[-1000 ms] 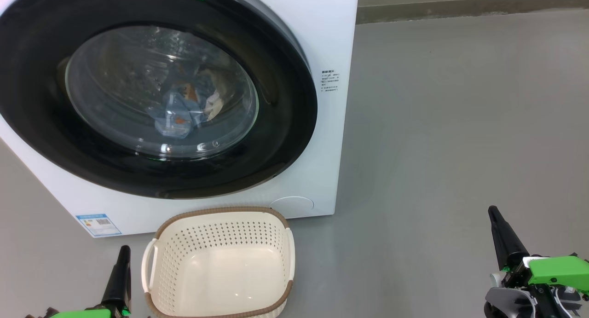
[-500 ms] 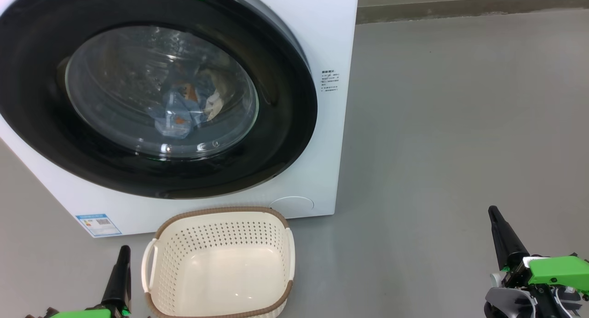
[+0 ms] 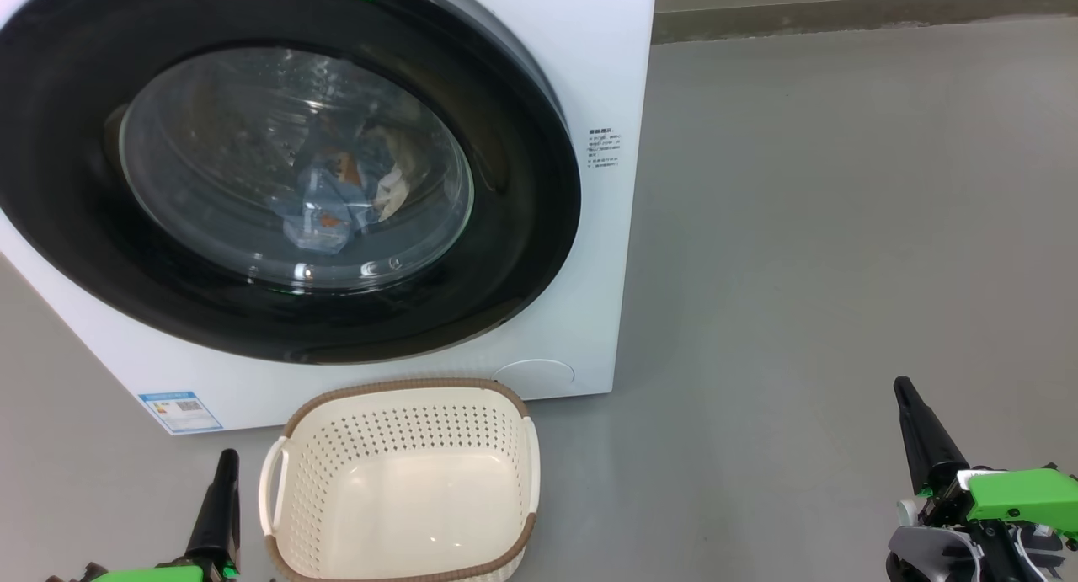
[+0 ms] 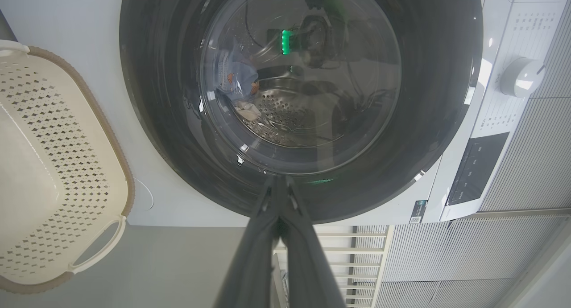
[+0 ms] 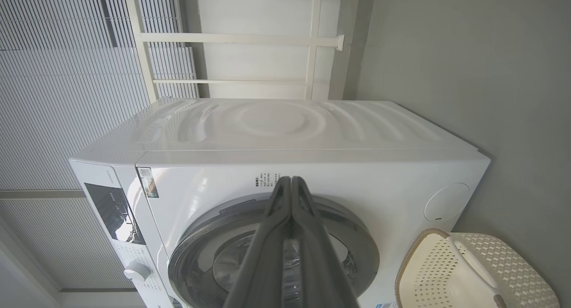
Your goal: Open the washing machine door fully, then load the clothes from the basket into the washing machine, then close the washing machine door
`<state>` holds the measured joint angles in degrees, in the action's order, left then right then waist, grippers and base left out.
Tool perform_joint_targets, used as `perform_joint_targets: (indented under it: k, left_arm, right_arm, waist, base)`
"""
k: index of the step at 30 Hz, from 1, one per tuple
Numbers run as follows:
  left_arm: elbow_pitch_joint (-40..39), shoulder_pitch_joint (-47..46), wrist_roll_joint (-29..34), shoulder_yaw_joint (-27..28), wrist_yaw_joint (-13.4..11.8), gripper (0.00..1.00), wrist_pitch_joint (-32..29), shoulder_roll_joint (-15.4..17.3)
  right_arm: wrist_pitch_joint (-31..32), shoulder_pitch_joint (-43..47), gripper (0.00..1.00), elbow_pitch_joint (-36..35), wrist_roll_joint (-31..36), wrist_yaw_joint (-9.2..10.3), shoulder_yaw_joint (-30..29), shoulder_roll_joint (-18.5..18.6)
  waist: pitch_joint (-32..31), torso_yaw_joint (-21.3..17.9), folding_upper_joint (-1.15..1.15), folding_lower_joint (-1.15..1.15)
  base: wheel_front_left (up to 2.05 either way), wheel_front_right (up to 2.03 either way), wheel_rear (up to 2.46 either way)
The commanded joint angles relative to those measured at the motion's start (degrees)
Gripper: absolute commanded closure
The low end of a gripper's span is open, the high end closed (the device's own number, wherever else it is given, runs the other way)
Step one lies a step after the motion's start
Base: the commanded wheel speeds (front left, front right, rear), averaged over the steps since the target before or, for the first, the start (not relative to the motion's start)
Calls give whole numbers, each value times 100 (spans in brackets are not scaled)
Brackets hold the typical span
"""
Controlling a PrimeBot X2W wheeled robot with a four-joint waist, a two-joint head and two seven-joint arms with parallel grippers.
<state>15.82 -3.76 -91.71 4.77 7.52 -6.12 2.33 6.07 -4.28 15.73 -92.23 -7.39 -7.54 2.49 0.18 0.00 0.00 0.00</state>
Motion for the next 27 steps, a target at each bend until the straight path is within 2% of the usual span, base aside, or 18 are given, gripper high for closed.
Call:
perform_joint_targets:
  k: [1,27]
  left_arm:
    - [-177,-243,-46,174,-3,100,-36,54]
    - [-177,-243,-46,174,-3,100,-36,54]
  right_arm:
    - [42,-191,100,-170,6,-10,102,43]
    - [43,-191,100,-170,8,-10,100,42]
  waist:
    - [0,0,0,0]
    - [0,0,0,0]
  base:
    - [0,0,0]
    - [0,0,0]
